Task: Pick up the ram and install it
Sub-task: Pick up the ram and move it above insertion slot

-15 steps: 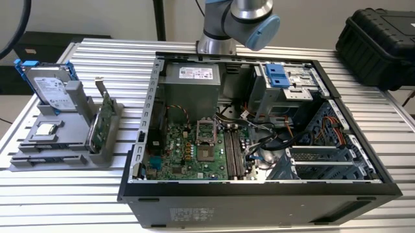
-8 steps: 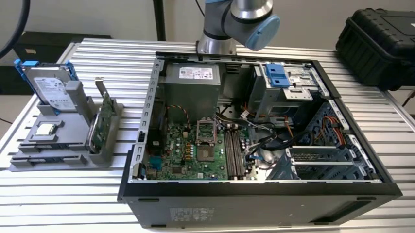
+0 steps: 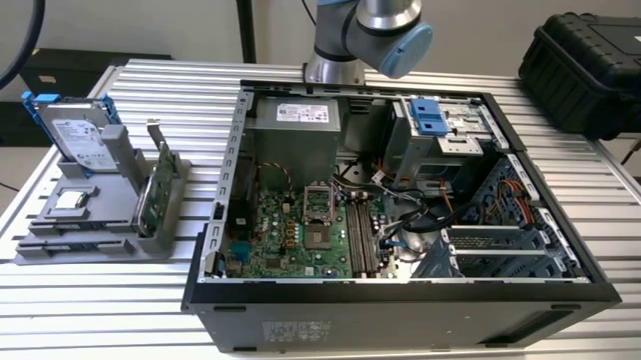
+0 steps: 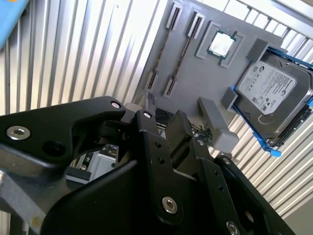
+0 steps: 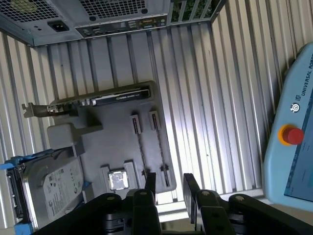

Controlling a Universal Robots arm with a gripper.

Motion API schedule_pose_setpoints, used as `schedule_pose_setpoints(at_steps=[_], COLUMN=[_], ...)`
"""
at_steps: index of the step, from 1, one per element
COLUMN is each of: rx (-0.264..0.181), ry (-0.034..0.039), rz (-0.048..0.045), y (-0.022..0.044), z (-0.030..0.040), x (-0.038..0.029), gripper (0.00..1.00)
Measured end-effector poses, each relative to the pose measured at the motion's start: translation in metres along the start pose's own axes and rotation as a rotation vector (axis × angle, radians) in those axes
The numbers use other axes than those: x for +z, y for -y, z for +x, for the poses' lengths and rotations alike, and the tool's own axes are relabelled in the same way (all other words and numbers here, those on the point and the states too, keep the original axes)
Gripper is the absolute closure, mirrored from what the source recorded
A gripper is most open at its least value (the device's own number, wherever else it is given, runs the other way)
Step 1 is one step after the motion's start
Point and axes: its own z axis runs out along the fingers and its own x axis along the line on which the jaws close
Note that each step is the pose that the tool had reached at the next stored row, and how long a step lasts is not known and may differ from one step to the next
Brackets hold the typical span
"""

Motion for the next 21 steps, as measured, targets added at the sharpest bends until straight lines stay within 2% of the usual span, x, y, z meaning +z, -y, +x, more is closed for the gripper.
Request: schedule_pose_setpoints(at_steps=[21], rx=[0.025], ry=[0.0012], rz=[0.0005], y=[0.0001], z=[0.0000], x=[0.0000], gripper=[0.00])
